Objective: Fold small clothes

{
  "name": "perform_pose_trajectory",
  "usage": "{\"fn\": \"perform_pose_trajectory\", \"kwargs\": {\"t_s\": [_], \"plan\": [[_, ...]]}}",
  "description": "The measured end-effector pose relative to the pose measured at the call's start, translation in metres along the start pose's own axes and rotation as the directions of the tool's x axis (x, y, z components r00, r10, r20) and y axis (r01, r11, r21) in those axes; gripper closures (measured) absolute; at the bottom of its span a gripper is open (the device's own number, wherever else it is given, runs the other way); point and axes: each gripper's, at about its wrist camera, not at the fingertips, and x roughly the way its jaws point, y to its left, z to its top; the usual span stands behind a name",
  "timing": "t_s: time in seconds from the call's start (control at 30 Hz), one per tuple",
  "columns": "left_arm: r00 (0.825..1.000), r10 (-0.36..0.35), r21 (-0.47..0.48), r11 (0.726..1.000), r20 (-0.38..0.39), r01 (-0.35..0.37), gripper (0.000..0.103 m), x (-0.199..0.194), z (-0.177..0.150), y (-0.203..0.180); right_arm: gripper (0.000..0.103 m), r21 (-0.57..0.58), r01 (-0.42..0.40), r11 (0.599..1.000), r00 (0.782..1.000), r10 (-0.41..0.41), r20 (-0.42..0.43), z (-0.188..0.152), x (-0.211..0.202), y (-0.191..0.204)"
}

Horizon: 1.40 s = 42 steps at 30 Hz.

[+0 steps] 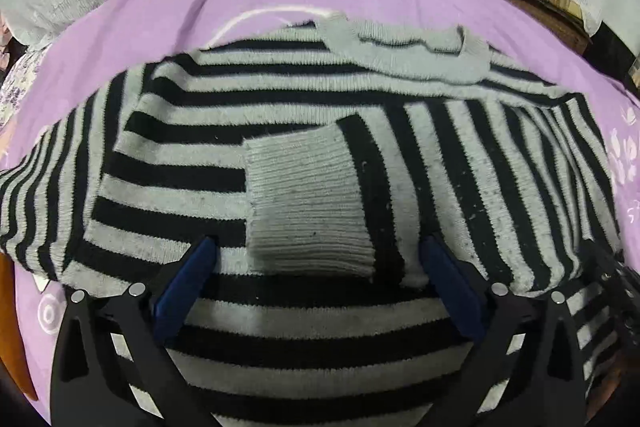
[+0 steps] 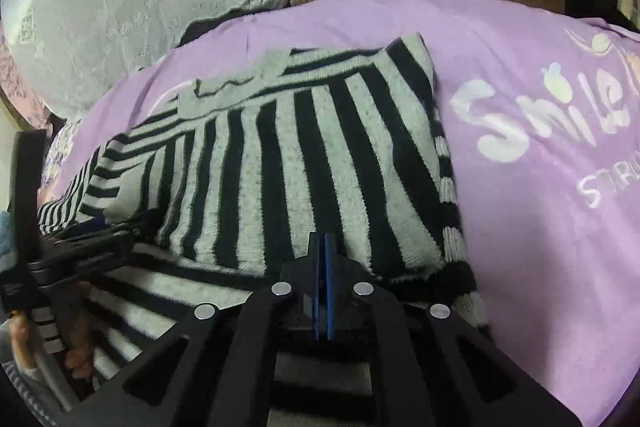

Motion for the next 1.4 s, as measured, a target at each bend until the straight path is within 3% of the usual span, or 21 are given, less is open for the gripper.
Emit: {"fn": "perform_pose_trajectory", "kwargs": {"t_s": [0.07, 0.13, 0.17, 0.2, 0.23, 0.33, 0.43, 0.5, 0.57, 0.7, 0.8, 0.83, 0.87, 0.9, 0.97, 1.07, 1.13, 1.23, 1.3, 1.4], "plan": [[1.0, -0.018, -0.012, 1.0, -0.002, 0.018, 0.004, -0.012, -0.003, 0.007, 0.099, 0.001, 0.012, 1.0, 1.0, -0.012, 0.009, 0.001, -0.011, 0.002], [0.999, -0.02, -0.063, 0.998, 0.029, 0.022, 0.004, -0.028, -0.009, 0.026, 0.087, 0.006, -0.002, 1.0, 0.999, 0.001, 0.051, -0.004, -0.031, 0.004], [0.999, -0.021, -0.117, 0.993, 0.048, 0.026, 0.004, -0.037, -0.012, 0.044, 0.068, 0.011, -0.016, 1.0, 0.997, 0.015, 0.069, -0.008, -0.039, 0.002], [0.998, -0.027, -0.175, 0.984, 0.06, 0.037, 0.004, -0.043, -0.013, 0.064, 0.055, 0.025, -0.026, 0.999, 0.995, 0.023, 0.097, -0.014, -0.046, 0.001], [0.997, -0.033, -0.222, 0.974, 0.07, 0.048, 0.004, -0.046, -0.014, 0.079, 0.055, 0.035, -0.023, 0.999, 0.993, 0.019, 0.118, -0.02, -0.05, -0.001], [0.994, -0.044, -0.413, 0.907, 0.098, 0.081, 0.004, -0.054, -0.019, 0.143, 0.055, 0.039, -0.011, 0.999, 0.994, 0.006, 0.105, -0.03, -0.041, 0.002], [0.993, -0.044, -0.515, 0.852, 0.11, 0.095, 0.005, -0.051, -0.024, 0.182, 0.055, 0.05, -0.019, 0.999, 0.996, 0.014, 0.093, -0.029, -0.036, -0.001], [0.994, 0.007, -0.56, 0.826, 0.111, 0.057, 0.005, -0.052, -0.033, 0.199, 0.051, 0.053, -0.032, 0.998, 0.995, 0.027, 0.096, -0.03, -0.036, -0.001], [0.993, 0.002, -0.585, 0.808, 0.117, 0.068, 0.005, -0.049, -0.032, 0.21, 0.048, 0.053, -0.039, 0.998, 0.995, 0.034, 0.09, -0.029, -0.033, -0.001], [0.991, -0.005, -0.574, 0.815, 0.132, 0.08, 0.005, -0.046, -0.013, 0.213, 0.043, 0.034, -0.035, 0.999, 0.996, 0.032, 0.085, -0.031, -0.031, 0.004], [0.991, -0.027, -0.653, 0.75, 0.132, 0.107, 0.006, -0.036, -0.011, 0.238, 0.043, 0.035, -0.036, 0.999, 0.996, 0.033, 0.085, -0.032, -0.031, 0.005], [0.991, -0.028, -0.671, 0.733, 0.127, 0.107, 0.016, -0.036, -0.013, 0.245, 0.043, 0.036, -0.038, 0.999, 0.996, 0.035, 0.085, -0.031, -0.031, 0.005], [0.992, -0.021, -0.691, 0.715, 0.126, 0.103, 0.036, -0.035, -0.012, 0.251, 0.043, 0.037, -0.04, 0.999, 0.996, 0.037, 0.085, -0.031, -0.031, 0.004], [0.991, -0.027, -0.699, 0.706, 0.13, 0.111, 0.046, -0.035, -0.011, 0.255, 0.043, 0.037, -0.041, 0.998, 0.996, 0.037, 0.085, -0.031, -0.031, 0.004], [0.988, -0.062, -0.714, 0.685, 0.141, 0.145, 0.079, -0.034, -0.013, 0.265, 0.043, 0.037, -0.041, 0.998, 0.996, 0.037, 0.085, -0.032, -0.031, 0.004], [0.981, -0.106, -0.743, 0.641, 0.163, 0.193, 0.089, -0.035, -0.021, 0.277, 0.043, 0.039, -0.042, 0.998, 0.996, 0.039, 0.085, -0.032, -0.031, 0.004], [0.983, -0.087, -0.728, 0.662, 0.16, 0.177, 0.09, -0.042, -0.02, 0.274, 0.043, 0.04, -0.045, 0.998, 0.995, 0.041, 0.086, -0.032, -0.031, 0.004], [0.988, 0.024, -0.641, 0.764, 0.153, 0.08, 0.09, -0.063, -0.01, 0.252, 0.043, 0.043, -0.051, 0.998, 0.995, 0.047, 0.087, -0.032, -0.031, 0.003], [0.983, 0.091, -0.583, 0.812, 0.16, 0.02, 0.09, -0.076, 0.001, 0.232, 0.043, 0.045, -0.054, 0.998, 0.995, 0.05, 0.088, -0.032, -0.031, 0.003], [0.979, 0.132, -0.546, 0.837, 0.156, -0.026, 0.09, -0.085, 0.012, 0.217, 0.043, 0.047, -0.058, 0.997, 0.995, 0.053, 0.088, -0.032, -0.031, 0.003]]}}
